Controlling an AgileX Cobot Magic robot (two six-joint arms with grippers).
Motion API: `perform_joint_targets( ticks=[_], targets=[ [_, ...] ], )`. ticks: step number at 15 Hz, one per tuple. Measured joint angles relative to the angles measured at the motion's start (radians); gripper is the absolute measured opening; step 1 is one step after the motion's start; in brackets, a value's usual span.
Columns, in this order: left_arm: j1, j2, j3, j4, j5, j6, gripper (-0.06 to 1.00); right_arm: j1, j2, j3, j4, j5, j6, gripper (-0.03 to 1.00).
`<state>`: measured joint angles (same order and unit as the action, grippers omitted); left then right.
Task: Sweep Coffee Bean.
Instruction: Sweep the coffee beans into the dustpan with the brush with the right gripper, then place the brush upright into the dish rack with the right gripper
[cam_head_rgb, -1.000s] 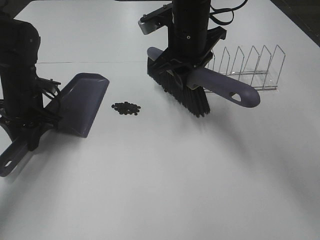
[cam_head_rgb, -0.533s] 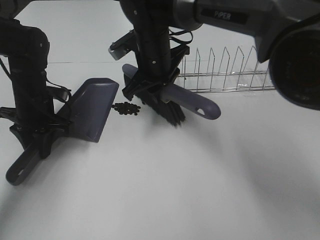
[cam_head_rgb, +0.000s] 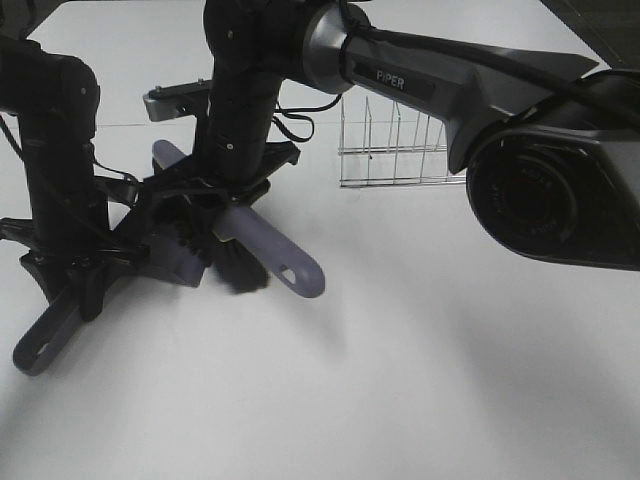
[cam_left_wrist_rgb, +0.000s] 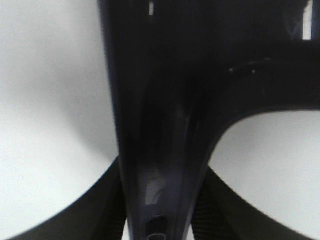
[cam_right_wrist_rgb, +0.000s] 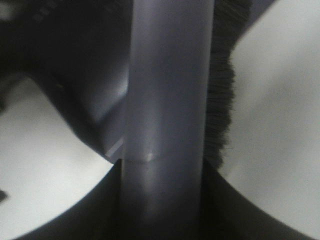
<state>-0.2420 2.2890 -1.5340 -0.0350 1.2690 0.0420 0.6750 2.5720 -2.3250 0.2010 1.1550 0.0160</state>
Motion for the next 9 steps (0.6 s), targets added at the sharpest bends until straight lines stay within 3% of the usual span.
perform_joint_targets(
  ticks=[2,4,9],
  targets=[
    [0.0,0.0,0.0,-0.002,0.001,-0.001,0.33,-0.011,0.011,-0.063,0.049,0.034,0.0,0.31],
    [0.0,0.0,0.0,-0.005,0.002,-0.001,0.33,-0.06,-0.007,-0.161,-0.031,0.072,-0.001,0.31],
    [0.0,-0.007,0.0,-0.012,0.0,-0.009,0.33,-0.136,-0.267,-0.102,-0.123,0.067,-0.016,0.31]
  ],
)
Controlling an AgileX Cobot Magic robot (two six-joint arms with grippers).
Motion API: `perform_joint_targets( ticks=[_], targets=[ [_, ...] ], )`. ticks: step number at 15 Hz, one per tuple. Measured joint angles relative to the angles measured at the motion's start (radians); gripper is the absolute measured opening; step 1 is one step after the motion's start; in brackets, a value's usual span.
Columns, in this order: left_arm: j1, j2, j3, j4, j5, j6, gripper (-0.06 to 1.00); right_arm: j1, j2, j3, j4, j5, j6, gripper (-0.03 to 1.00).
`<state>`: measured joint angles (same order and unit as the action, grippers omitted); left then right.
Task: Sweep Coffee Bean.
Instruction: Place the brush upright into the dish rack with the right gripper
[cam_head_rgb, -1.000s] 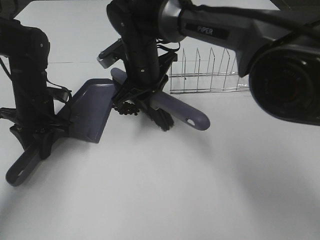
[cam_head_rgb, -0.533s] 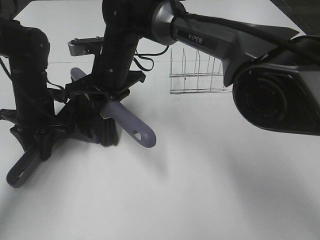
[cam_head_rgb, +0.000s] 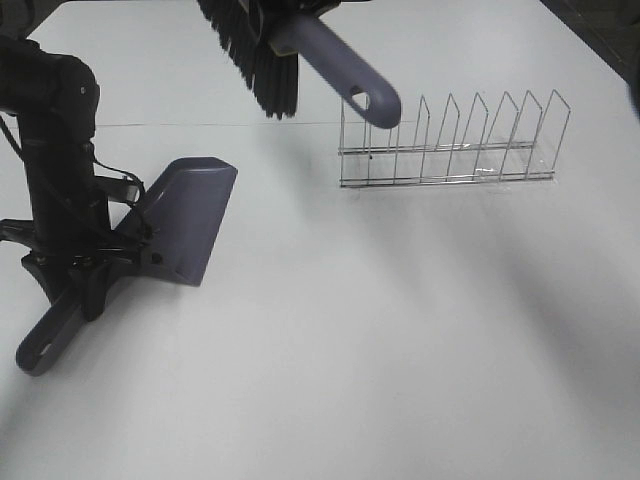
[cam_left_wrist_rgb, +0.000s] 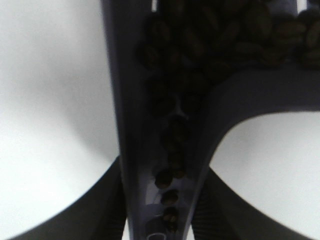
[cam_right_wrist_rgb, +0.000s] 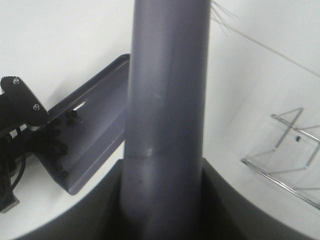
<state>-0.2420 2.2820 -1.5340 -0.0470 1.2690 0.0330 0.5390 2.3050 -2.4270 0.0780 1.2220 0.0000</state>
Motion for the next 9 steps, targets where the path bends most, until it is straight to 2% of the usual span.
perform_joint_targets(
  ticks=[2,5,6,8,9],
  targets=[
    [0.0,-0.004,0.003,-0.009,-0.008,-0.004,0.33,-0.005,-0.093,0.131,-0.028,0.0,-0.005,0.31],
    [0.0,-0.005,0.005,-0.023,-0.013,-0.023,0.33,-0.038,-0.282,0.462,-0.053,0.008,-0.007,0.31],
    [0.0,-0.006,0.005,-0.031,-0.013,-0.033,0.33,-0.106,-0.424,0.685,-0.056,0.01,-0.006,0.31],
    [0.0,-0.006,0.006,-0.041,-0.016,-0.05,0.33,-0.218,-0.583,0.911,-0.056,-0.023,0.01,0.31],
    [0.0,-0.006,0.006,-0.046,-0.018,-0.075,0.33,-0.246,-0.609,0.966,-0.057,-0.039,0.01,0.31]
  ],
)
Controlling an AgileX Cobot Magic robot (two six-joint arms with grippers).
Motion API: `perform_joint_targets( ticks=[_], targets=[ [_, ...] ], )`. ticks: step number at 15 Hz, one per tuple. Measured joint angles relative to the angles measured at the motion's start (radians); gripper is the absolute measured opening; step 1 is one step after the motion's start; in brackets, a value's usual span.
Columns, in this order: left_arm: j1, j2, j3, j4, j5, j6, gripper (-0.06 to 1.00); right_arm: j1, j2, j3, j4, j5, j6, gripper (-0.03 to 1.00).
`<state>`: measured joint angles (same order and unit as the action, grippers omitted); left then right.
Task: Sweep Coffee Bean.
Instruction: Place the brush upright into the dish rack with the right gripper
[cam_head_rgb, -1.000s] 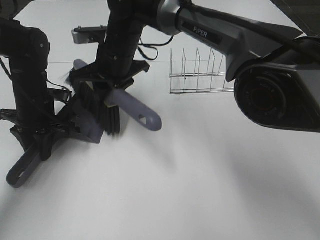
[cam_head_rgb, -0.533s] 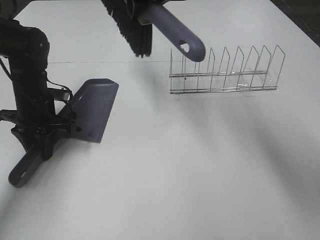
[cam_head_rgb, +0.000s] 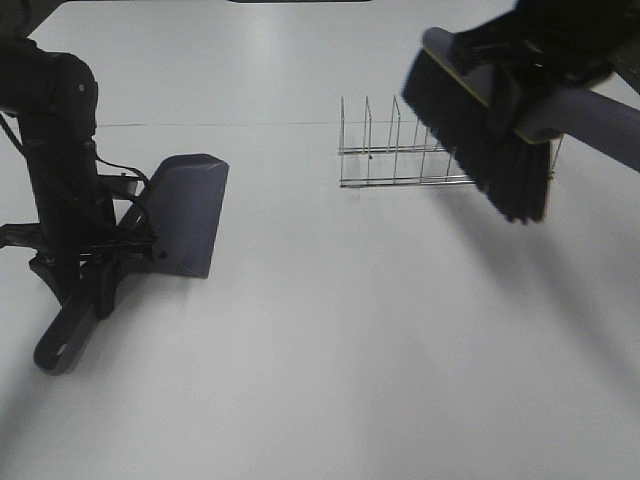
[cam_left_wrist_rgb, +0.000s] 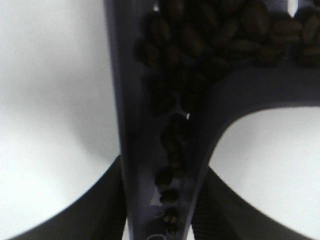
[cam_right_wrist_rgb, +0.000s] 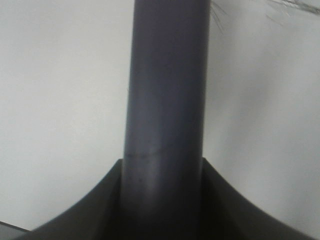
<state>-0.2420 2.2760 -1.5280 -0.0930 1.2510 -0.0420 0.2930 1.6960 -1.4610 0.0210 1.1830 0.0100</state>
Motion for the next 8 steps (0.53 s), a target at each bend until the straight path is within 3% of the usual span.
perform_joint_targets(
  ticks=[2,5,8],
  targets=[
    [0.0,0.0,0.0,-0.002,-0.003,-0.034,0.33,-0.132,-0.088,0.169,0.0,-0.052,0.006,0.31],
    [0.0,0.0,0.0,-0.003,-0.003,-0.038,0.33,-0.278,-0.091,0.26,0.0,-0.062,0.026,0.31],
    [0.0,0.0,0.0,-0.003,-0.003,-0.039,0.33,-0.317,-0.03,0.264,0.0,-0.13,0.026,0.31]
  ],
)
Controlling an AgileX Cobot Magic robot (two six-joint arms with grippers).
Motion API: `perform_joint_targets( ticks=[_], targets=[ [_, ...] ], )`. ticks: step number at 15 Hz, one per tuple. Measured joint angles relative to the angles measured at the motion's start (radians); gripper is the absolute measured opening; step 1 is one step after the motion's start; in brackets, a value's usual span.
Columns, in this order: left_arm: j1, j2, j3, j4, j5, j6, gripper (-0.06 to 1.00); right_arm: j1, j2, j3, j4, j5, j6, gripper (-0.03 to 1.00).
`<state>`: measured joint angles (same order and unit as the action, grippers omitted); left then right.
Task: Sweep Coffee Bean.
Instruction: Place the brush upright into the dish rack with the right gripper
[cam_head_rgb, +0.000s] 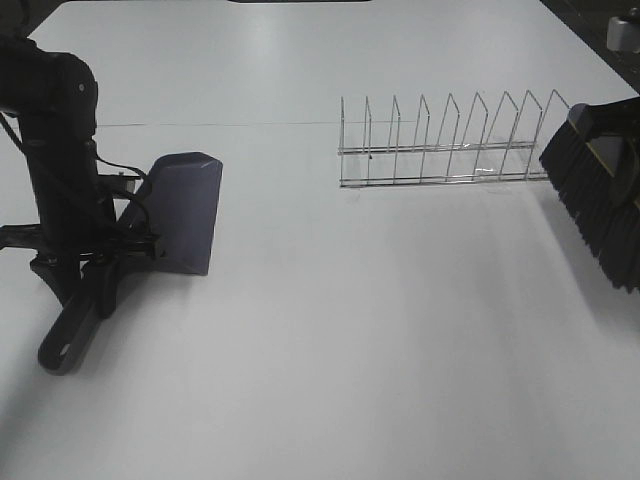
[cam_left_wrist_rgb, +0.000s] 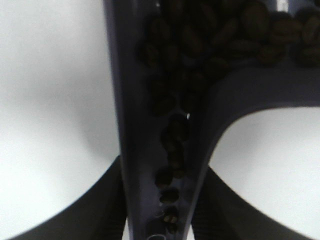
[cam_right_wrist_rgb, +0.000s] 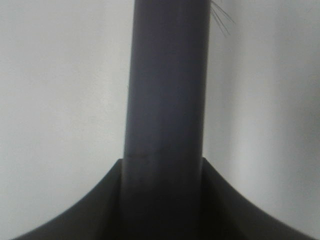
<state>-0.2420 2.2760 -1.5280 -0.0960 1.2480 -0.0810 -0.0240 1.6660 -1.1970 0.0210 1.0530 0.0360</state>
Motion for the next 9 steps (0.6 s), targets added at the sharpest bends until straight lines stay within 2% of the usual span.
perform_joint_targets(
  ticks=[4,9],
  targets=[
    [0.0,-0.001,0.0,-0.001,0.0,0.0,0.33,0.0,0.108,-0.02,0.004,-0.025,0.0,0.31],
    [0.0,-0.001,0.0,-0.001,0.0,0.0,0.33,0.0,0.224,-0.166,0.028,-0.023,0.0,0.31]
  ],
)
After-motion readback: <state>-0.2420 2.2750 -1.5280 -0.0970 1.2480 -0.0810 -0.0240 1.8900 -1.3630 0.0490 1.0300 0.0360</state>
